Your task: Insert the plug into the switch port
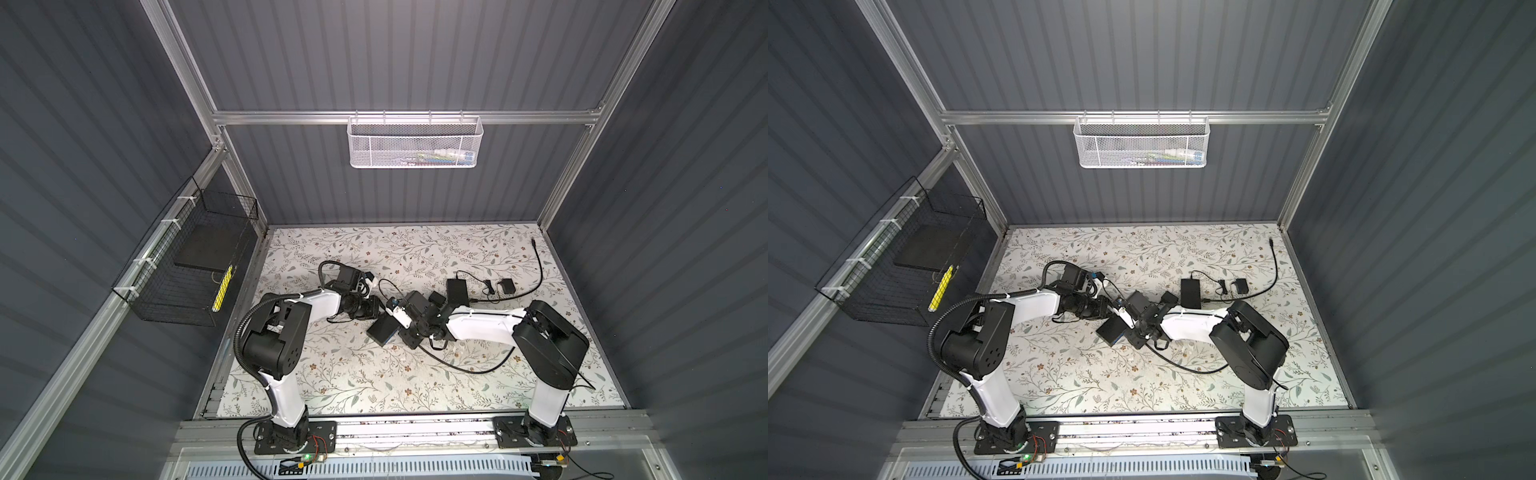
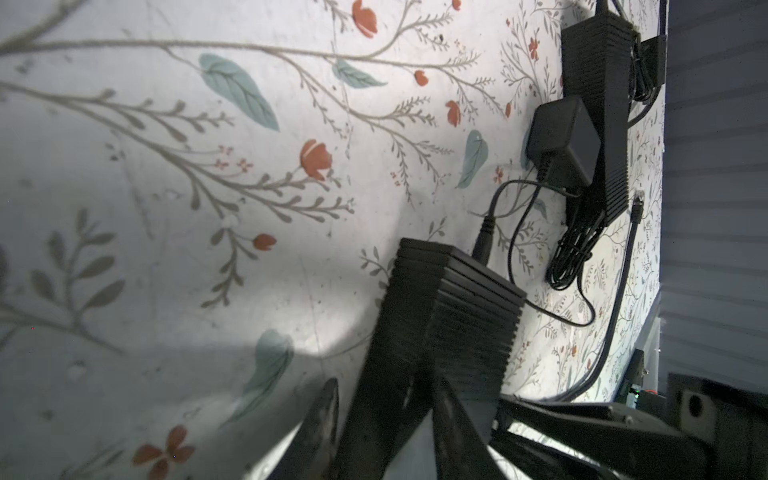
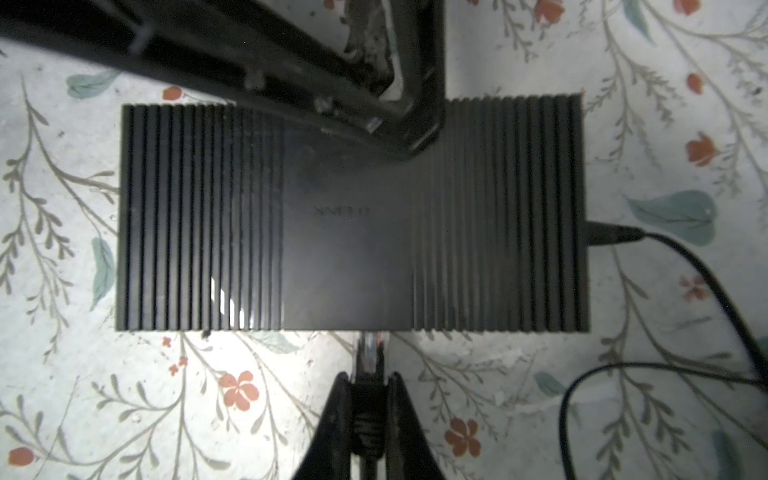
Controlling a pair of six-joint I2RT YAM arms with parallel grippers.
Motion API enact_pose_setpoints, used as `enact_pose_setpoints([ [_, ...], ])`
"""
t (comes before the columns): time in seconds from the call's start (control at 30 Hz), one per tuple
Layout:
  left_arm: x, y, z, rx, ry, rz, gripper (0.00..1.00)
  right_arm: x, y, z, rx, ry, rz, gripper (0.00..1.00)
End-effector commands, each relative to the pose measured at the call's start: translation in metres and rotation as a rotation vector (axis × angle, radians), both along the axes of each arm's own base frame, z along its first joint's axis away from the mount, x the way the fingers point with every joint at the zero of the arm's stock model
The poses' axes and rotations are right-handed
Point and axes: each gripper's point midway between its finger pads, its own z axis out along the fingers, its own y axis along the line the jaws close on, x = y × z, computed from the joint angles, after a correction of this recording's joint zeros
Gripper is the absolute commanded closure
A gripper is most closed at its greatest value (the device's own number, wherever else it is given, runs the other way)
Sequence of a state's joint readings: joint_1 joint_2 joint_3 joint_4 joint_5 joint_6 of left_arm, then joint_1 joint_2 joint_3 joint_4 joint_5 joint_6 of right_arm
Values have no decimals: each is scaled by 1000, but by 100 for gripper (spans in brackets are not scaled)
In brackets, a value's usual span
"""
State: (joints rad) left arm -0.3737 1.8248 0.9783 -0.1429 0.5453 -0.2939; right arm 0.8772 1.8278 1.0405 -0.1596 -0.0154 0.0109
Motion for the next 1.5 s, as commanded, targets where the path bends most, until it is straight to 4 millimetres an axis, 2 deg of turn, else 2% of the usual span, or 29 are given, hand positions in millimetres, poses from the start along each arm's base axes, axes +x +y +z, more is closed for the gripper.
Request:
enact_pose_setpoints([
  [0.0,-28,19,-36,118,112,6,67,5,4,-3,11,-7,-10,100],
  [0.37,-44,8,-51,82,158,-40,74,14,8,3,20,-46,-5,100],
  [0.73,-53,0,-59,55,181,-68,77,29,22,10,36,-93,30,100],
  [1.07,-58,-7,-63,33,199,-90,78,43,22,25,42,-135,25,100],
  [1.47,-65,-11,-68,9,216,-94,80,57,31,28,76,-164,5,100],
])
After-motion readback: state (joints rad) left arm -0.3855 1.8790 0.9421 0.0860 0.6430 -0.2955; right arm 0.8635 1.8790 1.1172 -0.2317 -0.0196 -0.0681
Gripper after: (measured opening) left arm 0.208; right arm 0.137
